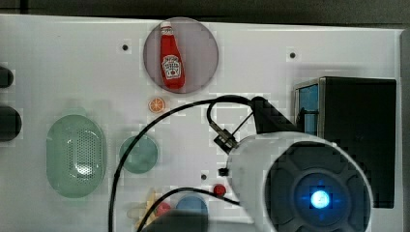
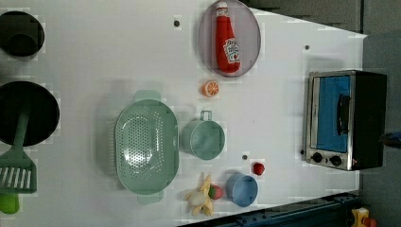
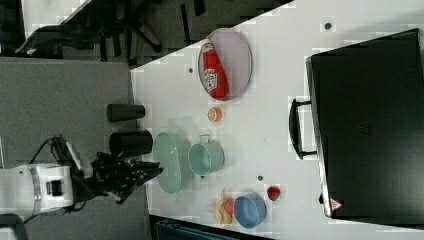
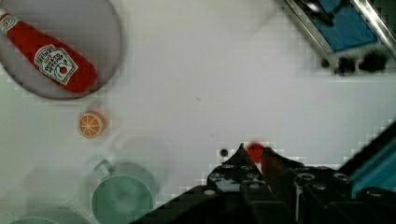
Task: Flap open oven.
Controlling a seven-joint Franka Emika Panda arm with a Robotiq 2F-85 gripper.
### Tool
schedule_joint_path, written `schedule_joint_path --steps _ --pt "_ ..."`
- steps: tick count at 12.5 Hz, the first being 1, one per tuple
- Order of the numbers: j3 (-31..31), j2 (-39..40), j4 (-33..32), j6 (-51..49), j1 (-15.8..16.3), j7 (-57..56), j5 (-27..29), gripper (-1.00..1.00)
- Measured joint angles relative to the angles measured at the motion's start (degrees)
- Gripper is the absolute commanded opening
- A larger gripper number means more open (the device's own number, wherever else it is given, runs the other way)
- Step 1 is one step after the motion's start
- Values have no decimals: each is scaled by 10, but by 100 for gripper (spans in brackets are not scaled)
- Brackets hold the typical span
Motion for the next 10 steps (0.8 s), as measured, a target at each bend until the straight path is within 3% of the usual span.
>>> schedule_joint_path --steps 10 --pt "-111 38 -115 194 -10 -330 -31 -65"
